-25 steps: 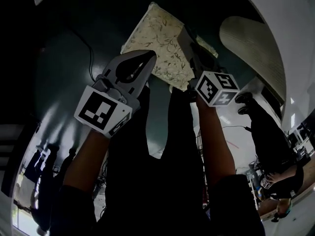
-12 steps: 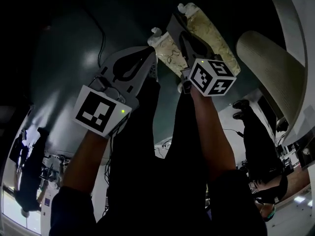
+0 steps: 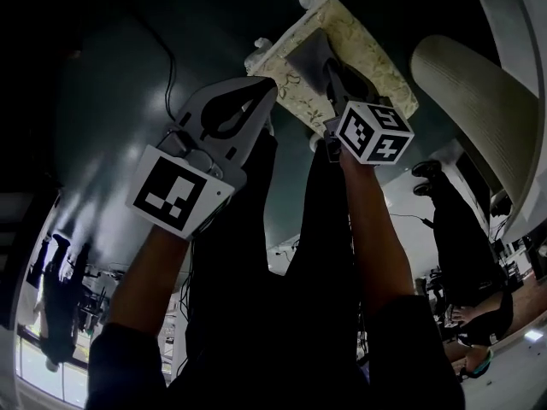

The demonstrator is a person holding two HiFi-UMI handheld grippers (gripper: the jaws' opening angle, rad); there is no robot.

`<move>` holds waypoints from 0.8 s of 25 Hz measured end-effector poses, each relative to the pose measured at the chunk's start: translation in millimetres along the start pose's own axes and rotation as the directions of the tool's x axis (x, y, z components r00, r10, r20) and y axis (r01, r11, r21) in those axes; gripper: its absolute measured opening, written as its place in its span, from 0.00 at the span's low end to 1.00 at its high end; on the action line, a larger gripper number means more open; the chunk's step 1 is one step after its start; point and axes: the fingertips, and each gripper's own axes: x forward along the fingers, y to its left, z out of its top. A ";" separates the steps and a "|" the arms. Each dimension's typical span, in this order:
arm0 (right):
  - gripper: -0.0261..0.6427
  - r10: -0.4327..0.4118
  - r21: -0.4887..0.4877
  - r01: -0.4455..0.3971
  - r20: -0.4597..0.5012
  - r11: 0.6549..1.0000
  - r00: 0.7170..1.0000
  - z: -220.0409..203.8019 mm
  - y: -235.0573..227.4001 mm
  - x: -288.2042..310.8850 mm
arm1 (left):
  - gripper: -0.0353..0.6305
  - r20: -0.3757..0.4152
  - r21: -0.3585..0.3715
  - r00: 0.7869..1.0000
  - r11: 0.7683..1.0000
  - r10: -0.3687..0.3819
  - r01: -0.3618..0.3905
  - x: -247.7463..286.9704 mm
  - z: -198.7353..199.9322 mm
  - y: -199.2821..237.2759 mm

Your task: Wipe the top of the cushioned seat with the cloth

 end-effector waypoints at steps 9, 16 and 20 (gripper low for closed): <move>0.09 -0.061 0.092 0.059 0.014 0.994 0.998 -47.0 -66.4 -57.6 | 0.06 -0.072 0.074 0.994 0.993 -0.085 0.091 44.8 -14.5 -72.3; 0.09 -0.108 0.161 0.102 0.028 0.982 0.994 -74.5 -101.5 -91.4 | 0.06 -0.121 0.111 0.981 0.980 -0.150 0.163 70.6 -26.7 -111.7; 0.09 -0.128 0.188 0.121 0.025 0.975 0.992 -80.7 -92.2 -94.6 | 0.06 -0.139 0.115 0.975 0.975 -0.173 0.189 63.4 -24.0 -108.3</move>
